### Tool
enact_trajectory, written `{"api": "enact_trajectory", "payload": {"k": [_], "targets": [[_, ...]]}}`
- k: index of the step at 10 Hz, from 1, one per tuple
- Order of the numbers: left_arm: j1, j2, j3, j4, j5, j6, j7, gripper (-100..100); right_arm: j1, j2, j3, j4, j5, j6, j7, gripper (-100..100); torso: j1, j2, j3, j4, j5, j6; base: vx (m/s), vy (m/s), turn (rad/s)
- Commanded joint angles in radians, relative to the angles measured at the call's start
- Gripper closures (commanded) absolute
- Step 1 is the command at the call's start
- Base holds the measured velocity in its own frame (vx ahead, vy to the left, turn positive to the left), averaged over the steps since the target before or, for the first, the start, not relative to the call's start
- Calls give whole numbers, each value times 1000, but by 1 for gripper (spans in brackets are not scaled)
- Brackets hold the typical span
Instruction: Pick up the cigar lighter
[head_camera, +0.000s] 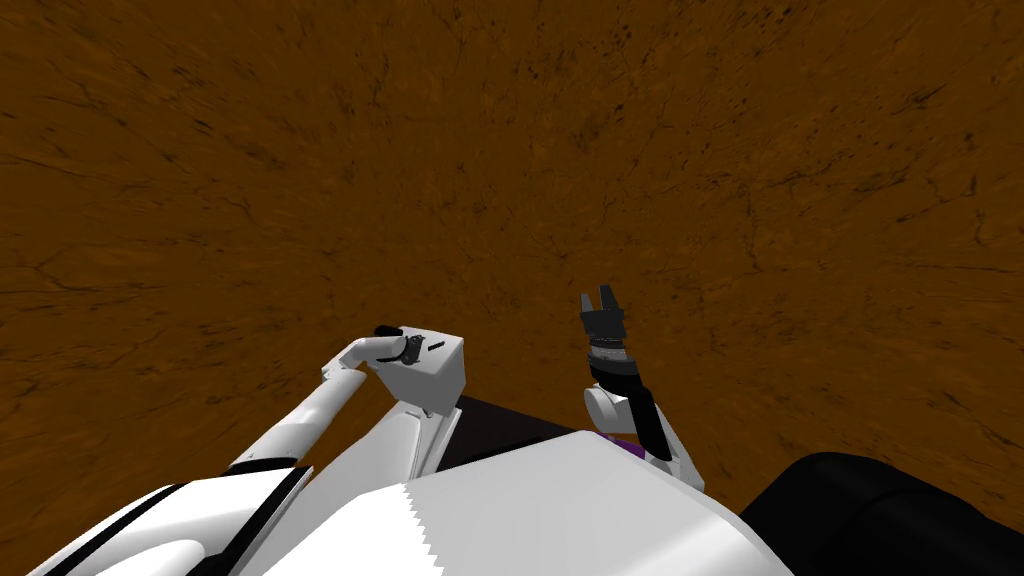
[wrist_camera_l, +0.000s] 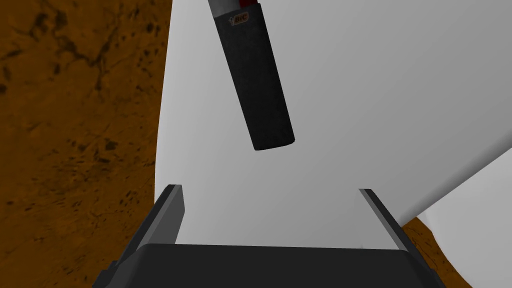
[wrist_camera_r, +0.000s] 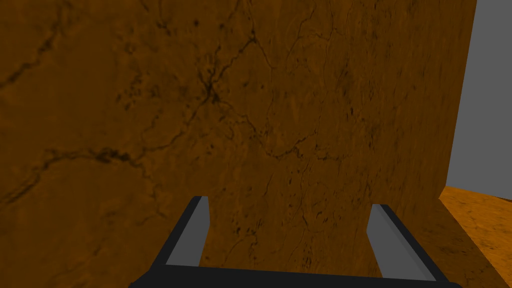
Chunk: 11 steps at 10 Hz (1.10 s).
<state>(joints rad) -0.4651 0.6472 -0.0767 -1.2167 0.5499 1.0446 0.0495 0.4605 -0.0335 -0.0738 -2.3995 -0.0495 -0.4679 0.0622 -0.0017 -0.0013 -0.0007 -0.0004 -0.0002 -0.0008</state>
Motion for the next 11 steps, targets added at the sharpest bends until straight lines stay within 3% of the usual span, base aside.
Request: {"api": "enact_trajectory", "payload": {"k": [1, 2, 3, 4, 5, 6, 7, 8, 11], "targets": [[-43, 4, -6, 50, 15, 43, -6, -100, 0, 0, 0, 0, 0, 0, 0, 0, 0, 0, 0, 0, 0, 0, 11, -25, -23], [-43, 4, -6, 73, 15, 43, -6, -100, 0, 0, 0, 0, 0, 0, 0, 0, 0, 0, 0, 0, 0, 0, 14, -22, -17], [-79, 7, -10, 104, 27, 79, -10, -100, 0, 0, 0, 0, 0, 0, 0, 0, 0, 0, 0, 0, 0, 0, 18, -28, -23], [-79, 7, -10, 124, 27, 79, -10, -100, 0, 0, 0, 0, 0, 0, 0, 0, 0, 0, 0, 0, 0, 0, 20, -21, -15], [-113, 10, -14, 152, 38, 113, -13, -100, 0, 0, 0, 0, 0, 0, 0, 0, 0, 0, 0, 0, 0, 0, 21, -21, -20], [-113, 10, -14, 174, 38, 113, -13, -100, 0, 0, 0, 0, 0, 0, 0, 0, 0, 0, 0, 0, 0, 0, 15, -22, -16], [-145, 13, -18, 205, 47, 144, -17, -100, 0, 0, 0, 0, 0, 0, 0, 0, 0, 0, 0, 0, 0, 0, 15, -29, -20], [-145, 13, -18, 221, 47, 144, -17, -100, 0, 0, 0, 0, 0, 0, 0, 0, 0, 0, 0, 0, 0, 0, 13, -24, -12], [-202, 17, -25, 299, 65, 200, -24, -100, 0, 0, 0, 0, 0, 0, 0, 0, 0, 0, 0, 0, 0, 0, 16, -23, -16]]}}
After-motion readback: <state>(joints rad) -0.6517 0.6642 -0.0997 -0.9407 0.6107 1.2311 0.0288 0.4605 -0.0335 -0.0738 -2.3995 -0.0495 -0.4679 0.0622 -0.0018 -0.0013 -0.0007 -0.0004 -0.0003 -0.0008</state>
